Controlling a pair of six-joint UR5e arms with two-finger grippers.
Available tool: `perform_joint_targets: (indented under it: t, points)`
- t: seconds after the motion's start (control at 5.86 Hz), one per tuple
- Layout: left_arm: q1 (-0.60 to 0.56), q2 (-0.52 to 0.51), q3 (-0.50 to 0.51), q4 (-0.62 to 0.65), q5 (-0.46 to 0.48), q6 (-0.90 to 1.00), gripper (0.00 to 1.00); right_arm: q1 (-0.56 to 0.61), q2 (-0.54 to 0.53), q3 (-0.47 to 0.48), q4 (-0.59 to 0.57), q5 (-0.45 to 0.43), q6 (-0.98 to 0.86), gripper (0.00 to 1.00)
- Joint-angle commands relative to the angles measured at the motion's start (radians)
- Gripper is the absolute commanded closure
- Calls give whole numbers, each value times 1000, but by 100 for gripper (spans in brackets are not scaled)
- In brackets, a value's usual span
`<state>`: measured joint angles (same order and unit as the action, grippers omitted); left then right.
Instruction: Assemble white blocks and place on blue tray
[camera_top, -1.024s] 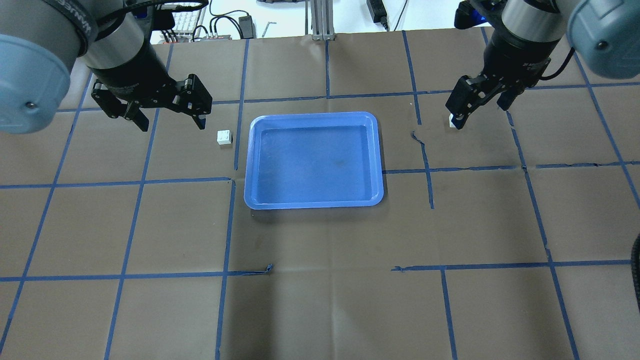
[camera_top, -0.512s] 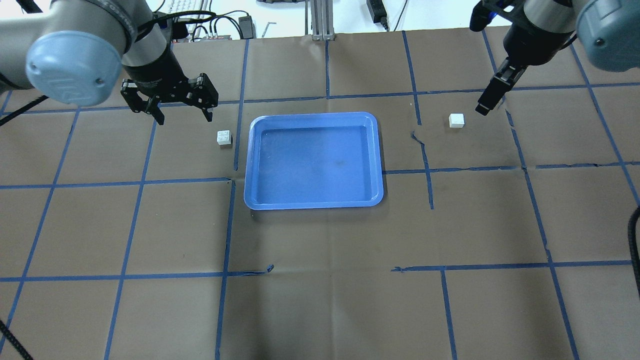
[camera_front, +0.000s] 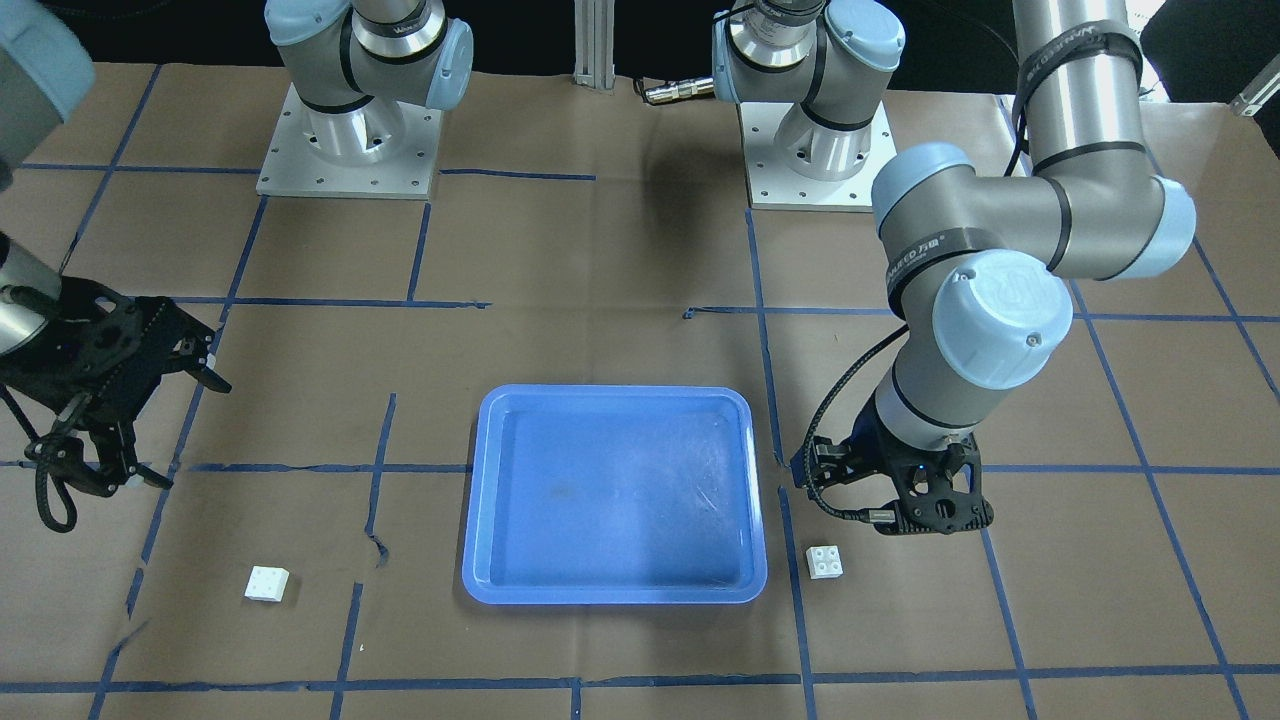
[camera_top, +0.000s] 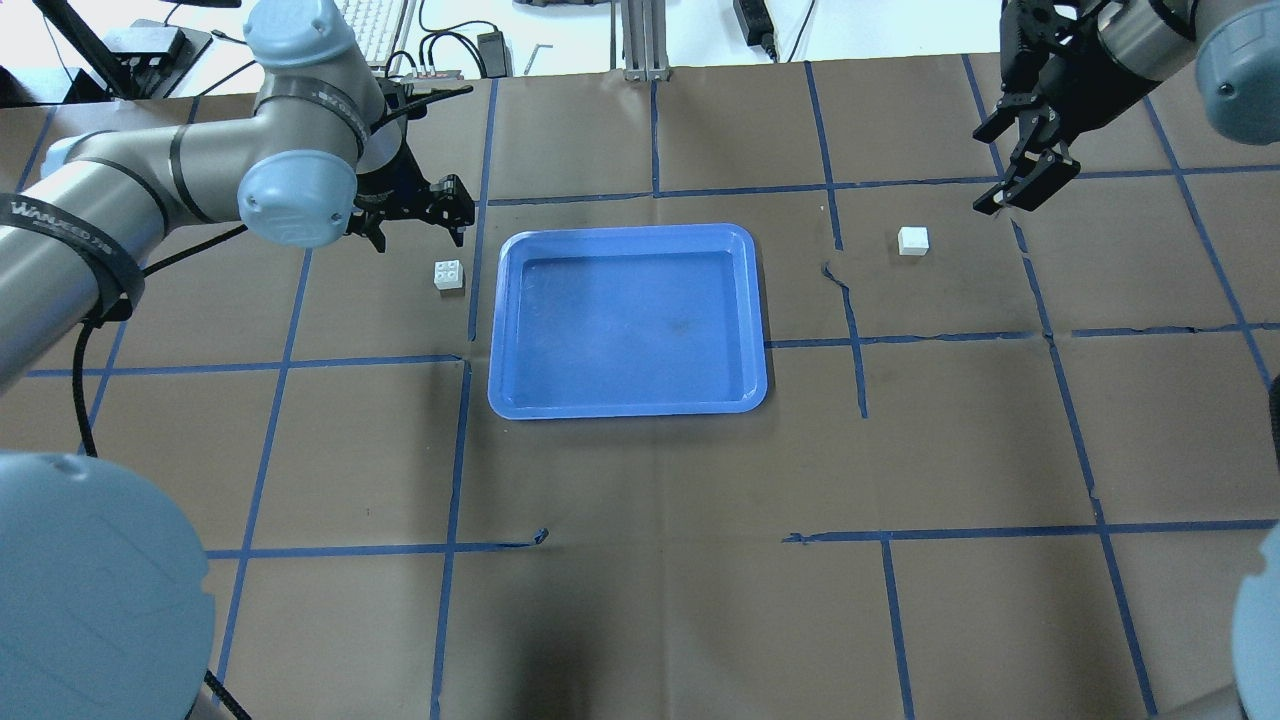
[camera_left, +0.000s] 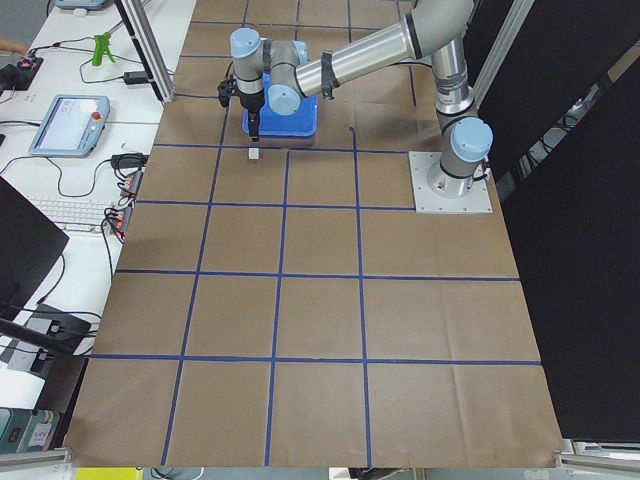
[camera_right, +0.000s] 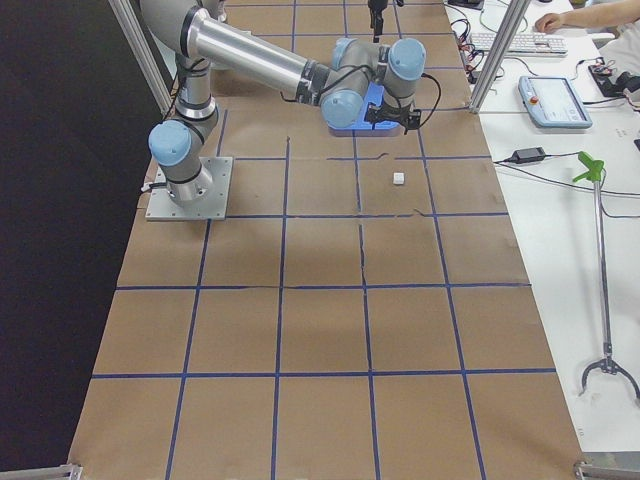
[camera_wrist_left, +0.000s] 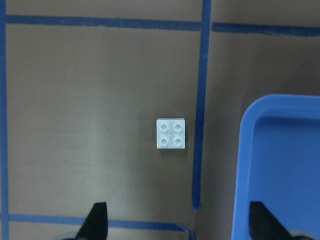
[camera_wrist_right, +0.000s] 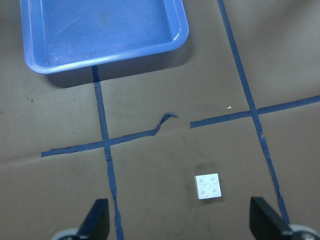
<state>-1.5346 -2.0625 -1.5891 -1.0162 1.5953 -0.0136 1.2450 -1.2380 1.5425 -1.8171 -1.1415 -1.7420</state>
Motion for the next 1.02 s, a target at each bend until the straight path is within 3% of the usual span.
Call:
perform_joint_targets:
  t: [0.0,0.34,0.51,0.68,0.85]
  points:
    - [1,-108,-2,91,-2,7,0,-53,168,-1,-60,222,-157,0]
    - [1,-134,-2,123,-3,18,2,-75,315,-4,-158,263,-246,0]
    - [1,-134,-2,119,-5,26,19,-75,340,-15,-162,261,-273,0]
    - [2,-134,-2,116,-5,32,51,-75,345,-9,-160,253,-292,0]
    - [4,-134,-2,114,-6,34,75,-75,347,-7,-154,249,-294,1]
